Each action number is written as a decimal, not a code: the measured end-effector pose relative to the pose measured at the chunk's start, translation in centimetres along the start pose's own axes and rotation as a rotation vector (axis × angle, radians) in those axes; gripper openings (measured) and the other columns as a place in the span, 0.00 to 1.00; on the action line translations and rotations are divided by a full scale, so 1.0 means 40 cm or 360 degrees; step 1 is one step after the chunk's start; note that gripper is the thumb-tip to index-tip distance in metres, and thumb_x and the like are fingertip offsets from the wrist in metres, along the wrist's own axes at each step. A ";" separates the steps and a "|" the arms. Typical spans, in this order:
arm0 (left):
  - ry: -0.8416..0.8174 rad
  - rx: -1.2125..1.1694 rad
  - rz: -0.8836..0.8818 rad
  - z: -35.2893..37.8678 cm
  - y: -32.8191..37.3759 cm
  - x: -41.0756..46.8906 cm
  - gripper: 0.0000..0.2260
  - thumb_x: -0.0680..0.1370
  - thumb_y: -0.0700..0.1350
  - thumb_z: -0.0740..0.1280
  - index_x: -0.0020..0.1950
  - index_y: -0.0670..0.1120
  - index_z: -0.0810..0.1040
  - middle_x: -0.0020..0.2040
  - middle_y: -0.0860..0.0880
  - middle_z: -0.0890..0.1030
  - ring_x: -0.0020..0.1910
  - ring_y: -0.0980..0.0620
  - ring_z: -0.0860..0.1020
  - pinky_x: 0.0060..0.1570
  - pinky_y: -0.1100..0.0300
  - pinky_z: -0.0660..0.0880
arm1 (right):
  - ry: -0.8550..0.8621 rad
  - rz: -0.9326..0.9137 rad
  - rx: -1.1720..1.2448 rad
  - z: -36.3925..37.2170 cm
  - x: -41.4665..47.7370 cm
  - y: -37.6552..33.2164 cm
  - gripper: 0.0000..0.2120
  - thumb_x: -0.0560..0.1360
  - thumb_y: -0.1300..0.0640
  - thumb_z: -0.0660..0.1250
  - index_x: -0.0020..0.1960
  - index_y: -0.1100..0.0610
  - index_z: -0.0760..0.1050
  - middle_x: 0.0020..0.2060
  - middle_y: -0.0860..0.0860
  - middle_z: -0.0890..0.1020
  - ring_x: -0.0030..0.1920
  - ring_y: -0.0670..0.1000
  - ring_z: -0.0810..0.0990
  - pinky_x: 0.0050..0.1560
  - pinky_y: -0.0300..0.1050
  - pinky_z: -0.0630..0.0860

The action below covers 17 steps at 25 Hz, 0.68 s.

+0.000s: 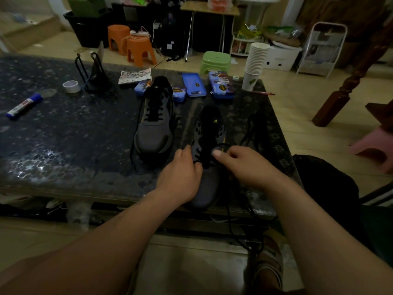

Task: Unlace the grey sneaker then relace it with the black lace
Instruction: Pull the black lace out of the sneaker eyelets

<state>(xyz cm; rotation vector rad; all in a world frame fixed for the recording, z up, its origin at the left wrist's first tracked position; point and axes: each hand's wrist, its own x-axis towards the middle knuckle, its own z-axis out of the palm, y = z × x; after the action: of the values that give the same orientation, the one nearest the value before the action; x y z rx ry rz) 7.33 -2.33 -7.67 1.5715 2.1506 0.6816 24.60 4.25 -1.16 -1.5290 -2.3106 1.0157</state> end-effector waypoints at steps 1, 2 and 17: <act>-0.0003 0.0004 -0.0008 0.000 0.002 0.000 0.24 0.84 0.52 0.58 0.78 0.46 0.62 0.69 0.42 0.70 0.62 0.36 0.76 0.57 0.43 0.75 | 0.0110 -0.0054 -0.0067 0.023 0.023 -0.006 0.22 0.81 0.38 0.63 0.44 0.56 0.77 0.36 0.51 0.79 0.38 0.51 0.78 0.38 0.47 0.70; 0.0000 0.0007 -0.0008 -0.001 0.003 0.001 0.24 0.84 0.52 0.58 0.78 0.46 0.62 0.69 0.42 0.70 0.62 0.36 0.76 0.57 0.44 0.75 | 0.0160 -0.0107 -0.0076 0.037 0.041 -0.010 0.19 0.82 0.41 0.64 0.43 0.56 0.75 0.35 0.50 0.78 0.38 0.51 0.77 0.37 0.47 0.69; 0.0004 -0.0303 -0.0010 -0.066 0.034 0.000 0.24 0.78 0.53 0.68 0.71 0.52 0.64 0.64 0.50 0.71 0.58 0.47 0.76 0.55 0.50 0.75 | 0.0490 -0.0293 -0.0133 0.008 0.013 0.004 0.05 0.78 0.48 0.71 0.46 0.47 0.78 0.43 0.46 0.78 0.44 0.48 0.77 0.46 0.47 0.74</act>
<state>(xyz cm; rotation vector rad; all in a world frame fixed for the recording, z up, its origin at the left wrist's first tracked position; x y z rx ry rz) 6.86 -2.40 -4.72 1.4638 2.0250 0.8595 24.34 4.59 -1.61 -1.3591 -2.2459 0.5988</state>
